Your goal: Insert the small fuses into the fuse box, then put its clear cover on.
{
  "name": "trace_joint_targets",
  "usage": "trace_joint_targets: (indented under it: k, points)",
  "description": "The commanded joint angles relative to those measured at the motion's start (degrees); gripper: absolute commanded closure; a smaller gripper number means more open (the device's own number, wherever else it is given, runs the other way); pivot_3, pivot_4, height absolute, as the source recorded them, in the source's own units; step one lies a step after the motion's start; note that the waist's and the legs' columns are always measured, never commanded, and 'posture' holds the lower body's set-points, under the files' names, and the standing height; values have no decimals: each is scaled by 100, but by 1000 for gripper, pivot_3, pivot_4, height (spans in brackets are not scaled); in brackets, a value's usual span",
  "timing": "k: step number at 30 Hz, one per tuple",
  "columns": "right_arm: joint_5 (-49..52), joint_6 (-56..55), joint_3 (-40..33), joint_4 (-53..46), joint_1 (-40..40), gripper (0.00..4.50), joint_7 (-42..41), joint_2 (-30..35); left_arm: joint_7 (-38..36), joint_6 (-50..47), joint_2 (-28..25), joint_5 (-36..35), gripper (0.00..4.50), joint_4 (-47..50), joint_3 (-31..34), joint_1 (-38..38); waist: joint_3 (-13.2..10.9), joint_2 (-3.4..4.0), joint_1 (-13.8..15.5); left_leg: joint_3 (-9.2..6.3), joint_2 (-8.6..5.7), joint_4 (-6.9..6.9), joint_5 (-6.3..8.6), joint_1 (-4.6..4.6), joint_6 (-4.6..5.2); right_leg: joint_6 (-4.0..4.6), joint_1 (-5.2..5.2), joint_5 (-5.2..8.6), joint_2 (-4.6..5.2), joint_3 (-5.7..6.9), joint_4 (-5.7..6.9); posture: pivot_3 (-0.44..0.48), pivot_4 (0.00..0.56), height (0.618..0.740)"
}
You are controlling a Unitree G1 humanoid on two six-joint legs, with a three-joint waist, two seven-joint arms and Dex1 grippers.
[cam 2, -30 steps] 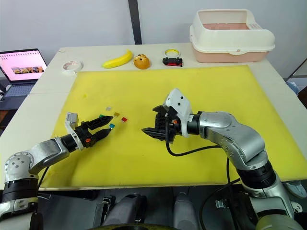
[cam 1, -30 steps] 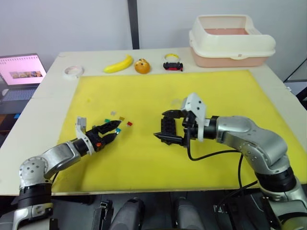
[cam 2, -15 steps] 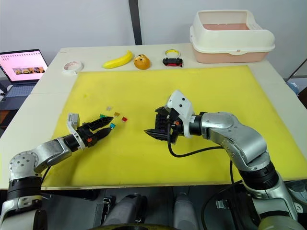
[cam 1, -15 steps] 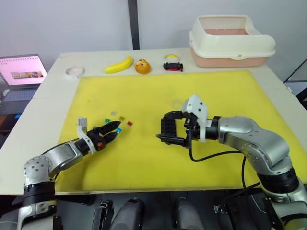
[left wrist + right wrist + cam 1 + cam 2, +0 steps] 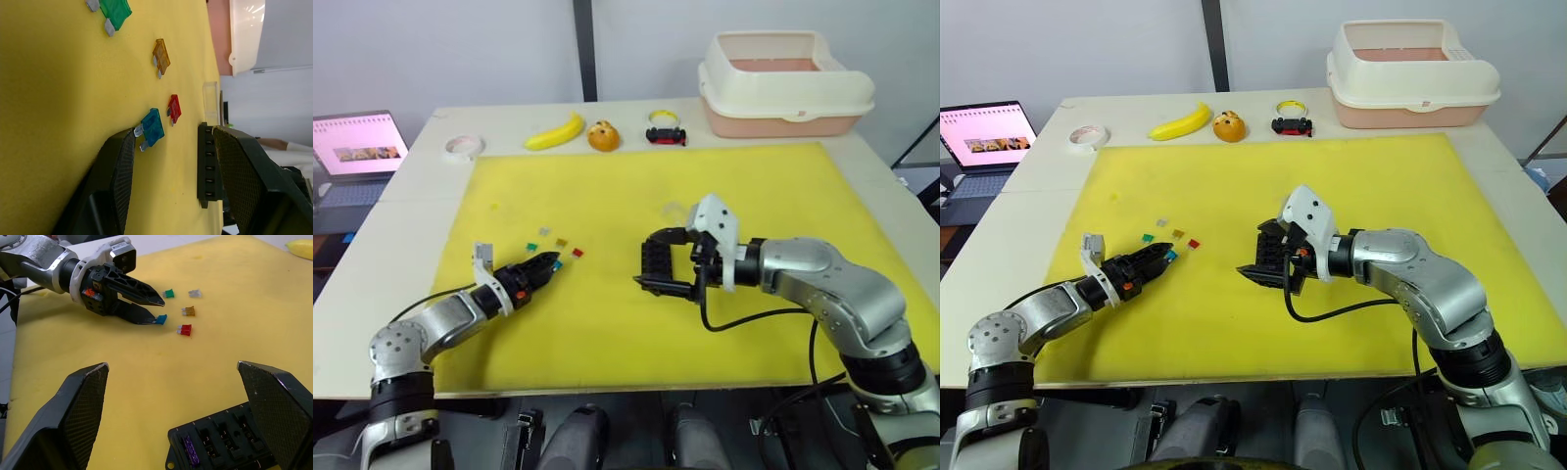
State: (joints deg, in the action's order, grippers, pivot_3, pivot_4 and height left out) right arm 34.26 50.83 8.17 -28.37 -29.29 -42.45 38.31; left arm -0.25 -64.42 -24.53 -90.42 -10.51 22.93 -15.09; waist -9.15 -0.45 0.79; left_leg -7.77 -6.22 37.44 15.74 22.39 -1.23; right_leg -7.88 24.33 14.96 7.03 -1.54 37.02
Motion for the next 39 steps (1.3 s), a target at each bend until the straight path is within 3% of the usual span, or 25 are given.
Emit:
trace_joint_targets:
  k: [1, 3, 7, 8, 17, 25, 30, 39]
  points:
    - [-15, -92, -111, -102, -54, 0, -36, 24, 156, 45, 41, 317, 1829, -86, -26, 92, 0, 0, 0, 0, 0, 0, 0, 0, 0, 0, 0, 0, 0, 0, 0, 0, 150, 740]
    - [-26, -88, -114, -97, -55, 0, -46, 19, 106, 97, 35, 471, 2393, -73, -31, 119, 0, 0, -2, 0, 0, 0, 0, 0, 0, 0, 0, 0, 0, 0, 0, 0, 150, 740]
    - [-27, -80, -130, -106, -43, 0, -56, 30, 94, 181, 34, 677, 4172, -190, 82, 103, 0, 0, -14, 1, 1, -4, 1, 0, 1, 0, 2, 0, -1, 0, -1, 0, 150, 740]
    - [-28, -83, -135, -98, -45, 0, -63, 36, 86, 184, 25, 730, 4420, -211, 92, 90, 3, 5, -14, 1, 2, -6, 0, -1, 1, 0, 3, 0, -1, 0, -1, 0, 150, 740]
    - [16, -55, -193, -159, 5, 0, -90, 66, -9, 57, -121, 707, 4420, -147, 292, 44, 7, 12, -22, 0, 7, -21, 2, -8, 3, 0, 4, 0, -5, 0, 0, 0, 150, 740]
    - [833, 456, -761, -283, 16, 0, 159, -265, -269, -470, -967, -903, 4420, 492, 714, -238, -7, -12, -116, -7, 17, -29, 0, 4, -1, 7, 23, 3, -16, 0, 1, 0, 150, 740]
    - [1665, 1004, -1248, -275, -93, 0, 664, -696, -657, -640, -1235, -1103, 4420, 994, 139, -752, -7, -12, -52, -7, 4, -24, -3, 9, -6, 8, 18, 4, -3, 1, -8, 0, 150, 740]
    - [2950, 1553, -1849, 332, -694, 0, 2238, -1883, -989, -453, -752, -1256, 4420, 958, -715, -1924, -7, -13, -103, -5, 9, -28, -8, 9, -14, 8, 23, 3, -8, 0, -5, 0, 150, 740]
